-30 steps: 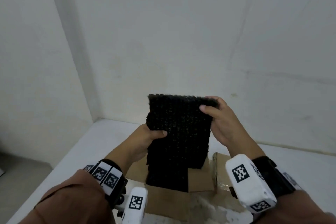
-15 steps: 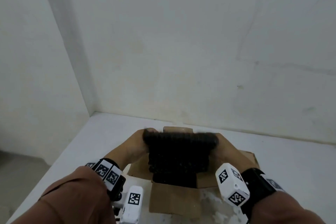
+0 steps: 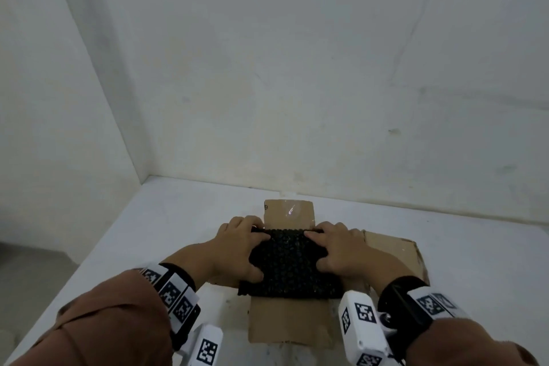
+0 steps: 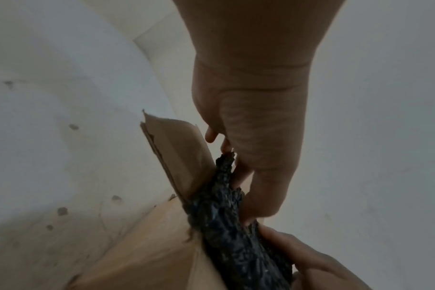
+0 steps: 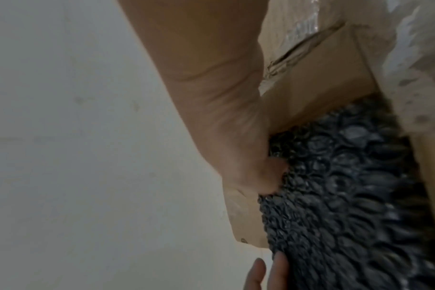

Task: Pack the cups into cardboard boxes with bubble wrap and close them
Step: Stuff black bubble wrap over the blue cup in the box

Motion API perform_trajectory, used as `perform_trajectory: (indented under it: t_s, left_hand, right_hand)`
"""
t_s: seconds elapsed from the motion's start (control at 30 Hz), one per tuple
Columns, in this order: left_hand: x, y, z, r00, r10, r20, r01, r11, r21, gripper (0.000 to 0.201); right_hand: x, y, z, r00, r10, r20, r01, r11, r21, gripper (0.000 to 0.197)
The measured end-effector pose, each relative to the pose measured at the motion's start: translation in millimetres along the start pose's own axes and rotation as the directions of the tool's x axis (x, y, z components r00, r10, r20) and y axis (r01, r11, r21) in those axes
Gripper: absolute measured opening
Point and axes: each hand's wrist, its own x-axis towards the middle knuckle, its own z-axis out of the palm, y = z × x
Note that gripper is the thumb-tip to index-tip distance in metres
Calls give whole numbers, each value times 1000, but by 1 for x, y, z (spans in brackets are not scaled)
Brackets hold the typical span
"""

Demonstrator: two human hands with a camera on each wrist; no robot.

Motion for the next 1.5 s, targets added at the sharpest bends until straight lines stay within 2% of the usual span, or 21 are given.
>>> perform_trajectory:
  t_s: [0.1,0.17,0.27,0.4,0.57,0.67,0.77,0.87,0.93,1.13,1.2,1.37,1.5]
  left_hand:
    - [-3,3,1,1000,6,31,-9,996,88,92]
    - [-4,6,1,1000,6,20,-8,993,116,91]
    - [-4,13,5,999,46,-21,-41,977,211,85]
    - [1,22,11,995,101,0,-94,927,363,72]
    - [5,28,15,994,101,-31,-82,925,370,62]
    - [2,26,18,991,119,-68,-94,952,292,61]
    - [-4,23,17,987,101,-127,-73,975,208,64]
    - [-7,21,18,984,39,-173,17,951,307,63]
    - [-6,24,16,988,19,-151,44,914,403,58]
    - [2,39,14,998,55,-29,-28,812,583,35]
    - [4,42,18,998,60,-19,-39,828,559,31]
    - [4,38,23,999,35,-5,-28,870,493,44]
    - [4,30,20,1000,11,3,-12,972,237,65]
  right_hand:
    - [-4,-3,6,996,-37,-81,21,982,-185,82]
    - [-5,-6,6,990,-33,-138,-7,958,-285,79]
    - [-4,-11,7,985,-81,-155,8,906,-423,70]
    - [1,-20,19,979,-108,-171,15,881,-473,52]
    - [-1,-27,32,979,-116,-169,23,882,-471,37]
    - [-2,-25,30,984,-103,-144,32,905,-424,43]
    - [-6,-19,12,996,-62,-57,42,953,-299,54]
    - [-13,-17,0,998,-69,5,66,932,-356,73]
    - [-14,-19,0,997,-76,26,79,896,-437,80]
    - [-6,-27,11,999,-54,-2,44,837,-545,86]
    - [-5,-29,16,998,-58,-24,34,825,-564,86]
    - [-3,-33,31,998,-40,-44,11,852,-524,82]
    - [-4,-24,23,1000,-20,11,23,927,-375,89]
